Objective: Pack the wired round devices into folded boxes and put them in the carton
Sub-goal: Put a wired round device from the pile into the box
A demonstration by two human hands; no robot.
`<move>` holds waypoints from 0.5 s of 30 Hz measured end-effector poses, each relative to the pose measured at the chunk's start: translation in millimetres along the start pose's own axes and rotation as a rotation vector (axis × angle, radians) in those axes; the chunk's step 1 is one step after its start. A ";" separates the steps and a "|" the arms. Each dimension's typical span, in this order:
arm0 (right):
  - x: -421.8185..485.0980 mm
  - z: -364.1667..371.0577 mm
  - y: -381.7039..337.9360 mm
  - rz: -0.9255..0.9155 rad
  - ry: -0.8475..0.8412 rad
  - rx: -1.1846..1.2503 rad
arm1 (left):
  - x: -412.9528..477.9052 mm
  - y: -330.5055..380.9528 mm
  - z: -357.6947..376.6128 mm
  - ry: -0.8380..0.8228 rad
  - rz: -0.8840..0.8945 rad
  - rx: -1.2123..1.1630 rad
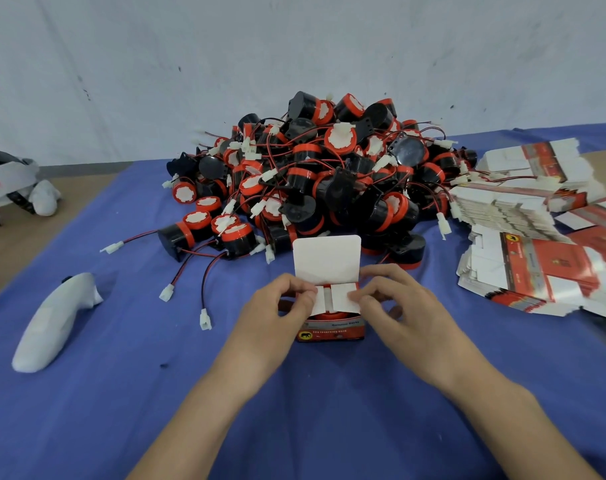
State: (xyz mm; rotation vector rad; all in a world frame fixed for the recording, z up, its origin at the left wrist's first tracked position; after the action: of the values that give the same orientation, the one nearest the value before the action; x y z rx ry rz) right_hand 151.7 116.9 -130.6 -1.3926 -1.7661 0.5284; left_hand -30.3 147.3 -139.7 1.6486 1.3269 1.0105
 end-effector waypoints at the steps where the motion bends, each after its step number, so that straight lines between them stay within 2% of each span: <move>1: 0.9 1.1 0.6 0.013 0.014 0.048 | 0.2 -1.5 -0.2 0.008 -0.009 -0.010; 7: 4.3 8.0 4.2 0.071 0.015 0.220 | 3.0 -9.3 1.8 -0.006 -0.089 -0.155; 11: 3.6 13.6 17.7 0.241 0.001 0.365 | 5.1 -8.8 4.3 -0.057 -0.103 -0.169; 15: 7.0 19.1 12.7 0.251 -0.017 0.507 | 7.2 -13.9 5.4 -0.103 -0.163 -0.203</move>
State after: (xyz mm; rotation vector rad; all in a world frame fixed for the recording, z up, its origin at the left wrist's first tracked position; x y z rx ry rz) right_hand 143.7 130.3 -148.8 -1.2455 -1.3438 1.0435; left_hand -29.4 156.0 -153.7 1.3981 1.2263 0.9182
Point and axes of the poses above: each hand's wrist, its own x-axis towards the middle knuckle, its own z-axis out of the palm, y = z × x, the point moved 9 cm from there along x, towards the middle knuckle, and after that the axes turned 3 degrees about -z, right-handed, at the moved point
